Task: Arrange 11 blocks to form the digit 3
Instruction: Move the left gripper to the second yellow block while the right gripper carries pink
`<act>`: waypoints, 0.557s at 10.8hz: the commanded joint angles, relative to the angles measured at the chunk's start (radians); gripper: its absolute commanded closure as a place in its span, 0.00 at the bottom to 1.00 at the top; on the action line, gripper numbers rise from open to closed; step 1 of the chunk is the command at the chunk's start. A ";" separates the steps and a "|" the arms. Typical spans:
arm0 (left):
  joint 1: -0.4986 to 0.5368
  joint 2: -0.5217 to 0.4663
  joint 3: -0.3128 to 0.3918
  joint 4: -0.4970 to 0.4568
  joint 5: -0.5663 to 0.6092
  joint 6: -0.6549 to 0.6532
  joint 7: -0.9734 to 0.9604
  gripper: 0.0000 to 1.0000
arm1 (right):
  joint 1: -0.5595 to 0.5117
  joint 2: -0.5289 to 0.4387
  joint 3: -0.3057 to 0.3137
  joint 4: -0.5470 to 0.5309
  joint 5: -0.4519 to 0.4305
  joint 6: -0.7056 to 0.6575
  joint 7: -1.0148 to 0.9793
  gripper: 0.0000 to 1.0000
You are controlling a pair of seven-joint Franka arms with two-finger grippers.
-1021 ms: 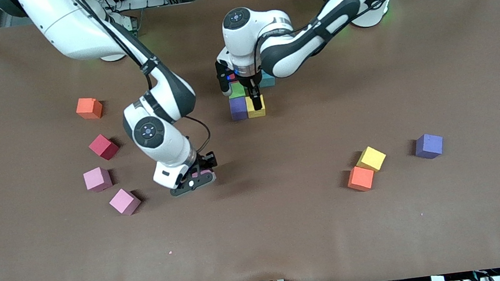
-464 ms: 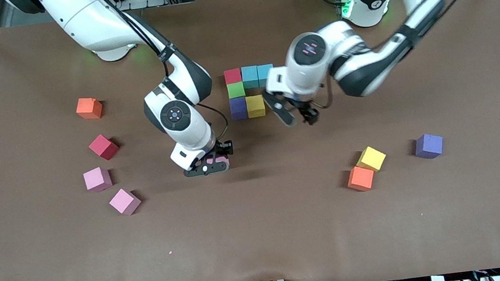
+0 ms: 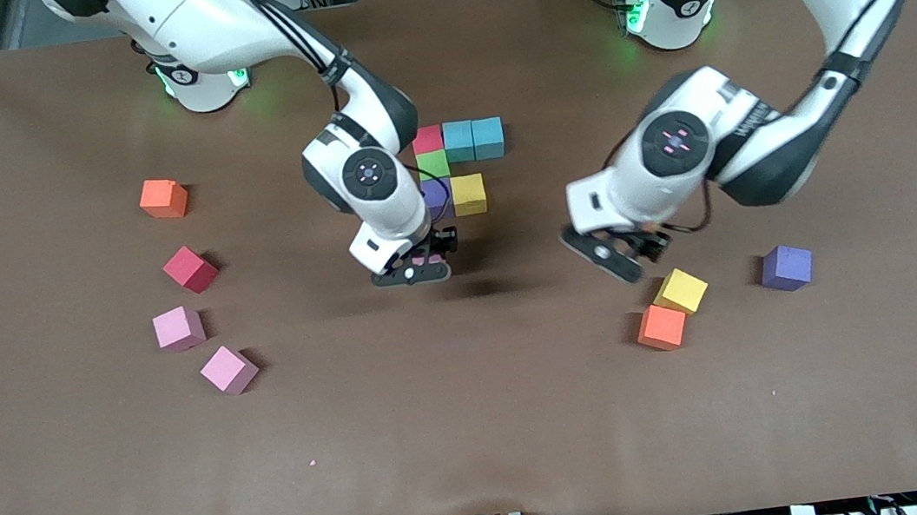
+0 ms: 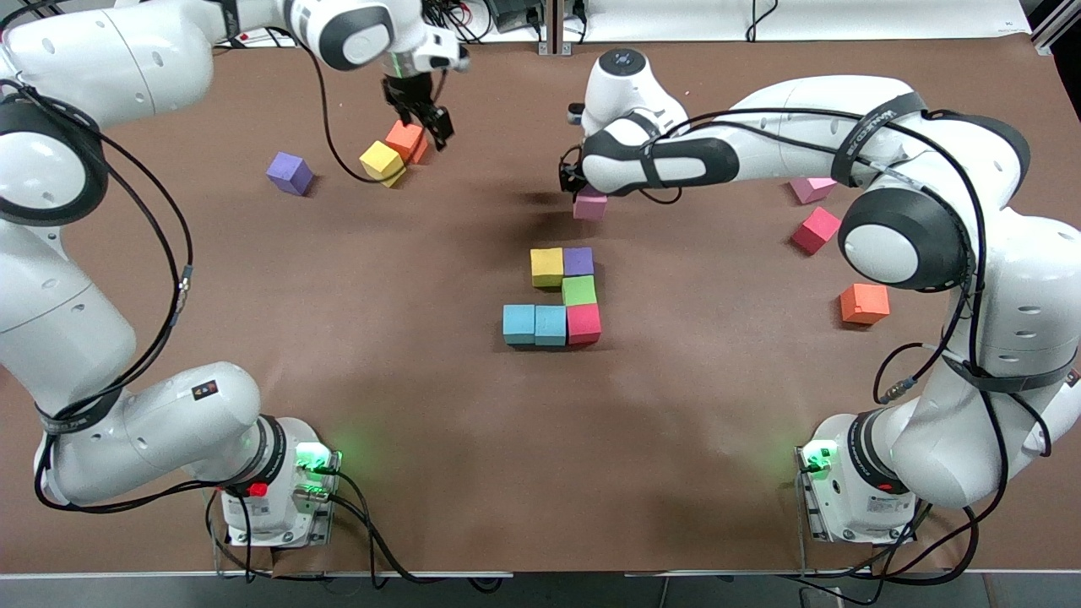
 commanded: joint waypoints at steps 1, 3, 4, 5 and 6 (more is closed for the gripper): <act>-0.055 0.019 0.106 0.101 -0.022 -0.010 -0.037 0.00 | 0.014 -0.010 0.005 -0.064 -0.003 0.070 0.044 0.64; -0.018 0.016 0.130 0.073 -0.004 0.028 -0.011 0.00 | 0.037 -0.011 0.005 -0.098 -0.003 0.142 0.079 0.64; 0.013 0.016 0.130 0.040 -0.004 0.034 -0.009 0.00 | 0.050 -0.011 0.005 -0.098 -0.003 0.142 0.090 0.64; 0.029 0.014 0.130 0.005 -0.002 0.060 -0.009 0.00 | 0.062 -0.010 0.002 -0.099 -0.024 0.142 0.095 0.64; 0.068 0.016 0.130 -0.045 -0.002 0.130 0.012 0.00 | 0.065 -0.005 0.002 -0.101 -0.067 0.138 0.096 0.64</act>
